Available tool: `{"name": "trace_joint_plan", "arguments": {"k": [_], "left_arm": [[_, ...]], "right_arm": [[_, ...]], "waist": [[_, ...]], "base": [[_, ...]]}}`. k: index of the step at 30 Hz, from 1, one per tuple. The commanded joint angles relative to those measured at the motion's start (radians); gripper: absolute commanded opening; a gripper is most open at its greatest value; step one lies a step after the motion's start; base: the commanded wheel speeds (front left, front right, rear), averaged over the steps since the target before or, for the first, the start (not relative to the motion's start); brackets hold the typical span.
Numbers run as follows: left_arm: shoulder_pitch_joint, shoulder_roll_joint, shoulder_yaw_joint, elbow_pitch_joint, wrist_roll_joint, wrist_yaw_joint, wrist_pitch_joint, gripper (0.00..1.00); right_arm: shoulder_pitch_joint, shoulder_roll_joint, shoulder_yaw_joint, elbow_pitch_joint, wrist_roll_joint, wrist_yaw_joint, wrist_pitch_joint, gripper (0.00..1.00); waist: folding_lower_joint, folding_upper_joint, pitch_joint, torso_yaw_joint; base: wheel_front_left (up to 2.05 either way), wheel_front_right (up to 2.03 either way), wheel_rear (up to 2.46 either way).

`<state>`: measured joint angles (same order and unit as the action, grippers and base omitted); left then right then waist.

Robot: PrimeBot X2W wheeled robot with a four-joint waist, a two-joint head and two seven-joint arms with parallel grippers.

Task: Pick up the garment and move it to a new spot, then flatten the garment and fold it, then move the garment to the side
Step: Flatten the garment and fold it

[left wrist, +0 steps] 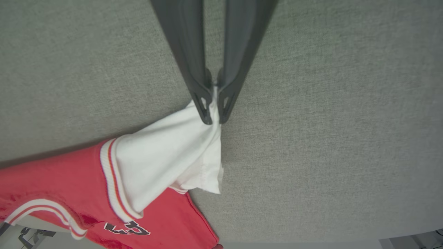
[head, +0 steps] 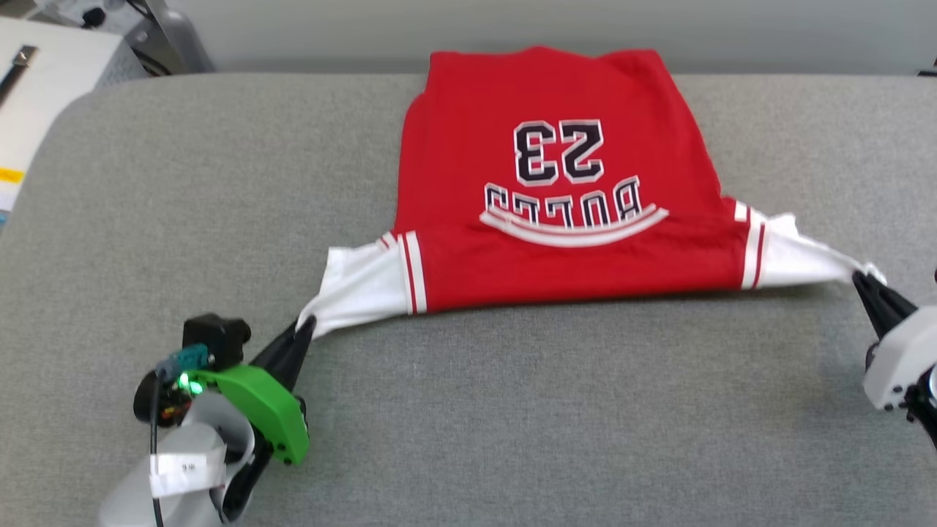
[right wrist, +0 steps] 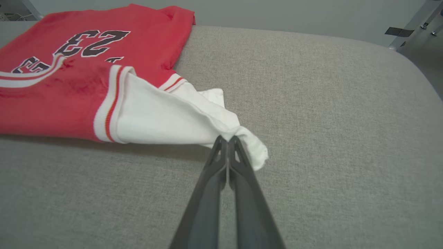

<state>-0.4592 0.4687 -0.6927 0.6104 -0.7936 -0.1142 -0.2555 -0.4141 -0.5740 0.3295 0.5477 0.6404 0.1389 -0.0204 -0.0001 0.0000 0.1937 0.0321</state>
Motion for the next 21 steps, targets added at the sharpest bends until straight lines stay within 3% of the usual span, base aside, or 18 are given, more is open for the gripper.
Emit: {"name": "trace_joint_plan", "arguments": {"k": [1,12,21], "left_arm": [[0.037,0.006,0.000,-0.002,-0.006,0.010,-0.005,0.00],[0.200,0.014,0.003,-0.050,-0.021,0.028,-0.006,0.00],[0.331,0.055,-0.020,-0.186,-0.020,0.061,-0.003,0.00]], "right_arm": [[0.037,-0.016,-0.008,-0.016,0.016,-0.008,0.000,0.00],[0.287,-0.077,-0.010,-0.157,0.107,-0.008,0.069,0.00],[0.476,-0.142,-0.011,-0.268,0.157,-0.008,0.147,0.00]], "waist": [[0.0001,0.0000,-0.077,0.014],[0.0001,0.0000,-0.193,0.029],[0.0001,0.0000,-0.226,0.040]], "base": [[0.00,0.00,0.00],[0.00,0.00,0.00],[0.00,0.00,0.00]]}}
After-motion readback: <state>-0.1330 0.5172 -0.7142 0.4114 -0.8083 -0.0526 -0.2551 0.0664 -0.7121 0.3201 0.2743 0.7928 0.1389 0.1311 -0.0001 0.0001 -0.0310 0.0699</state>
